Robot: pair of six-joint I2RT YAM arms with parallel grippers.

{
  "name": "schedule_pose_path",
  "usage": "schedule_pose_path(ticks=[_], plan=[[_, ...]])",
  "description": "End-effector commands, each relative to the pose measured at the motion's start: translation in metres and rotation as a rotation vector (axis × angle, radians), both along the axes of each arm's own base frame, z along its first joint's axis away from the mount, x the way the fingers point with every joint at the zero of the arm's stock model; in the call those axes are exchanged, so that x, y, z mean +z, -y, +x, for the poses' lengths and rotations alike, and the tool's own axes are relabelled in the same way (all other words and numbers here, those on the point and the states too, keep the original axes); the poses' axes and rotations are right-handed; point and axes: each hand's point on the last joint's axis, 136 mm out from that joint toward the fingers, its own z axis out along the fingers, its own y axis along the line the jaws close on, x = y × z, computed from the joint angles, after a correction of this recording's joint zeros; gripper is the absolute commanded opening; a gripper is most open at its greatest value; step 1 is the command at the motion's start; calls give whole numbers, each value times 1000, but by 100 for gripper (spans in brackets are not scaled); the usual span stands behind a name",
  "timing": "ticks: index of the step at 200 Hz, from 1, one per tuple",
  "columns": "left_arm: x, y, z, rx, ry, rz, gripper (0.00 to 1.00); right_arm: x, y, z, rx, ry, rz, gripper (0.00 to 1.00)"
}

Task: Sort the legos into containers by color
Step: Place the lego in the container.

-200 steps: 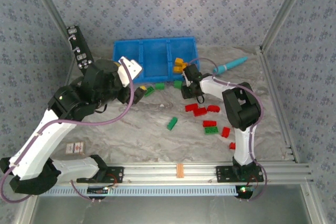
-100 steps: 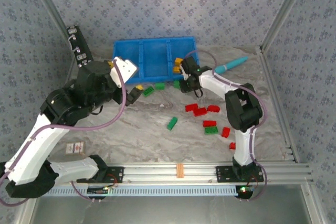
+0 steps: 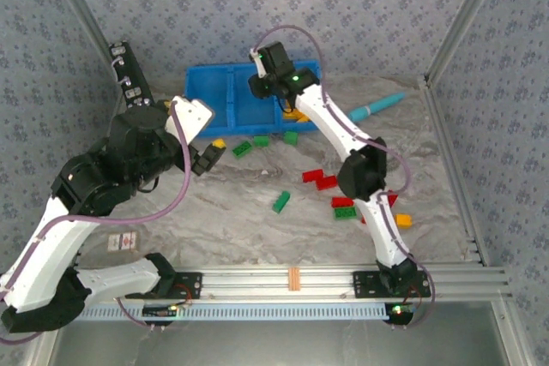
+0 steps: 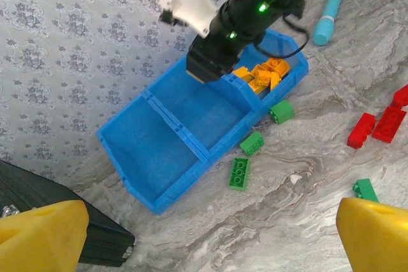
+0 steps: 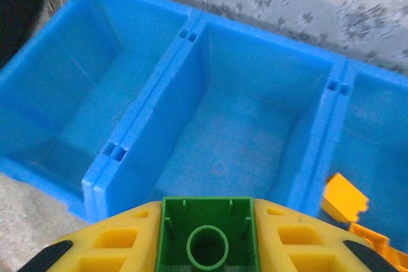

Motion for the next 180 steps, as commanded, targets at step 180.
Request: schedule_pose_path(ticks=[180], plan=[[7, 2, 11, 20, 12, -5, 100, -47, -13, -19, 113, -103, -45, 48]])
